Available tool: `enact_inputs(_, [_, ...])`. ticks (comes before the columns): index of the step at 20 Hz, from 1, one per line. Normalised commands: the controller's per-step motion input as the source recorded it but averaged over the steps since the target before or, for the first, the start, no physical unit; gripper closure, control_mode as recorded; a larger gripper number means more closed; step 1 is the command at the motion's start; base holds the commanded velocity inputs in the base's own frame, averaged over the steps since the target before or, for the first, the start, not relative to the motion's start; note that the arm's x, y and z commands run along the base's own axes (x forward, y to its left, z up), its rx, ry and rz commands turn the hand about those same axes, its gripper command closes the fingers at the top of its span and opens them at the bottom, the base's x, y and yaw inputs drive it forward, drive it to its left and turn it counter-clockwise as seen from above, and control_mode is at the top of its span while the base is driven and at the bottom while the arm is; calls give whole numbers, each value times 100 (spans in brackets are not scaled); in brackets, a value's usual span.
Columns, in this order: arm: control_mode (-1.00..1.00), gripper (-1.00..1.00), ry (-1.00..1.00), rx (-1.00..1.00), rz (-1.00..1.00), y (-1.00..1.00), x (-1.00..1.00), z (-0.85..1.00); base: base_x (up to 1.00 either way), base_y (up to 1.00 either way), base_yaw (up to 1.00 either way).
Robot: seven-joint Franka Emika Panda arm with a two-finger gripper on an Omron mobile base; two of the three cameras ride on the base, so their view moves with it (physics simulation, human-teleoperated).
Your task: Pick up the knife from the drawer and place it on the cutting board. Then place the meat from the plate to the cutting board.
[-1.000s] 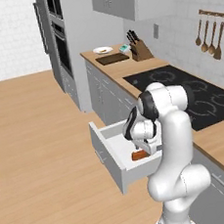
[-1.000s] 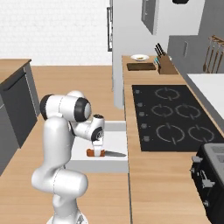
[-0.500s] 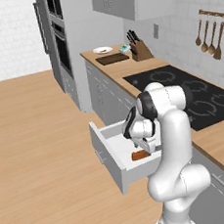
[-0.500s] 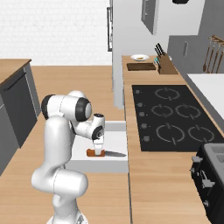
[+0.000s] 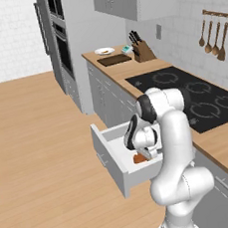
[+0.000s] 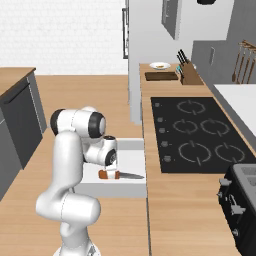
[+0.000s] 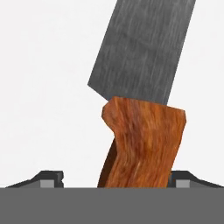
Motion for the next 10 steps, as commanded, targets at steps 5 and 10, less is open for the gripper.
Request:
enact_inputs(5, [-100, 100, 0, 0, 0, 0, 0, 0, 0, 0, 0])
enact_inputs(10, [-100, 100, -16, 2, 0, 0, -15, 38, 0, 0, 0])
